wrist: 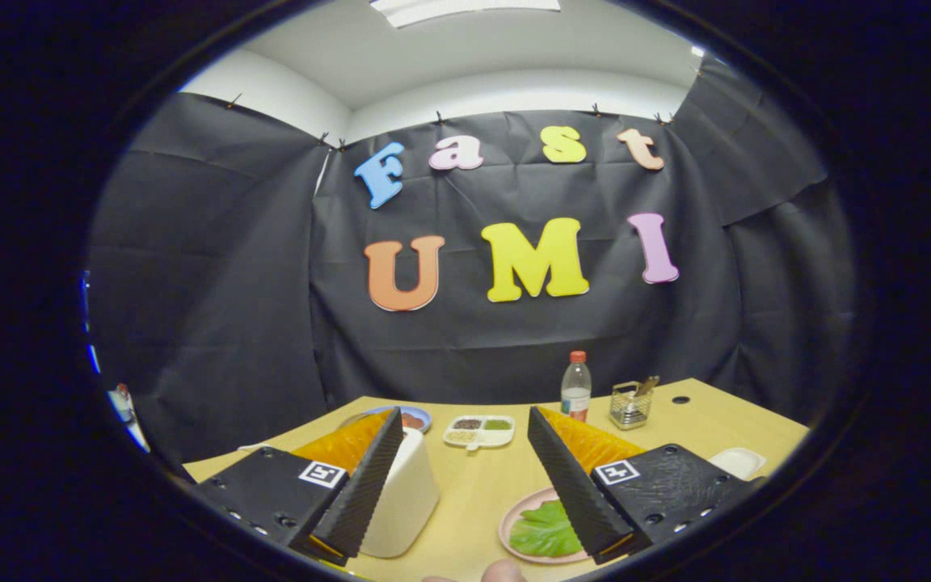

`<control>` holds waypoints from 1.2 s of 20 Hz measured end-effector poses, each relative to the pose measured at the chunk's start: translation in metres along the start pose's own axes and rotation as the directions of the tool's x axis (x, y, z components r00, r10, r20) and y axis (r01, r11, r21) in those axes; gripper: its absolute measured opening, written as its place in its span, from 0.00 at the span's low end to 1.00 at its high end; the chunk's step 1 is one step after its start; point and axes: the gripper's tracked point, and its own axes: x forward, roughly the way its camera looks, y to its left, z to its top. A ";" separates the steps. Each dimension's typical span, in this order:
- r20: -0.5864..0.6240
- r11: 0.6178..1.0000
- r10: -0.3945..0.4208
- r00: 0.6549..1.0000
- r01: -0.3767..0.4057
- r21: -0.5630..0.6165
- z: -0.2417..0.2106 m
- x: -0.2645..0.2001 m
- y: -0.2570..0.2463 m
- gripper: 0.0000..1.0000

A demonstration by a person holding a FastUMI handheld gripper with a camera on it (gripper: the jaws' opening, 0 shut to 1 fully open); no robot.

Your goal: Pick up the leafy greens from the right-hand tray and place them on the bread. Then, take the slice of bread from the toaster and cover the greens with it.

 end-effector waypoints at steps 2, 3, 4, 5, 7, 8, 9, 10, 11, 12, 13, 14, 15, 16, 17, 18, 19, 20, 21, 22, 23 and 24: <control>-0.016 1.000 0.025 1.000 -0.025 -0.001 -0.002 0.008 0.032 0.96; -0.023 0.999 0.032 0.999 -0.032 -0.014 -0.005 0.012 0.046 0.96; -0.032 0.999 0.039 0.999 -0.040 -0.026 -0.007 0.016 0.058 0.96; -0.039 0.998 0.046 0.998 -0.048 -0.036 -0.011 0.022 0.070 0.96; -0.062 0.996 0.072 0.995 -0.075 -0.053 -0.022 0.032 0.093 0.96; -0.074 0.995 0.064 0.995 -0.070 -0.072 -0.028 0.038 0.097 0.96; -0.089 0.995 0.047 0.995 -0.055 -0.087 -0.035 0.046 0.098 0.96; -0.111 0.995 0.026 0.993 -0.036 -0.093 -0.044 0.053 0.099 0.96; -0.148 0.995 0.004 0.989 -0.019 -0.096 -0.054 0.061 0.099 0.96; -0.189 0.995 -0.018 0.982 -0.001 -0.099 -0.066 0.068 0.098 0.96; -0.226 0.996 -0.027 0.974 0.006 -0.091 -0.074 0.073 0.097 0.96; -0.260 0.997 -0.036 0.965 0.016 -0.077 -0.082 0.079 0.097 0.93; -0.286 0.997 -0.048 0.957 0.028 -0.073 -0.087 0.081 0.094 0.90; -0.296 0.997 -0.059 0.953 0.039 -0.074 -0.088 0.084 0.093 0.87; -0.305 0.996 -0.069 0.950 0.047 -0.079 -0.090 0.088 0.090 0.82; -0.313 0.995 -0.081 0.946 0.058 -0.082 -0.092 0.091 0.087 0.76; -0.320 0.994 -0.093 0.943 0.071 -0.081 -0.094 0.092 0.085 0.65; -0.317 0.994 -0.100 0.943 0.079 -0.079 -0.095 0.094 0.083 0.55; -0.311 0.995 -0.093 0.946 0.075 -0.071 -0.095 0.098 0.085 0.44; -0.313 0.995 -0.089 0.946 0.070 -0.072 -0.094 0.100 0.086 0.33; -0.317 0.997 -0.073 0.945 0.057 -0.061 -0.097 0.100 0.088 0.26; -0.313 0.997 -0.074 0.947 0.060 -0.054 -0.094 0.099 0.086 0.18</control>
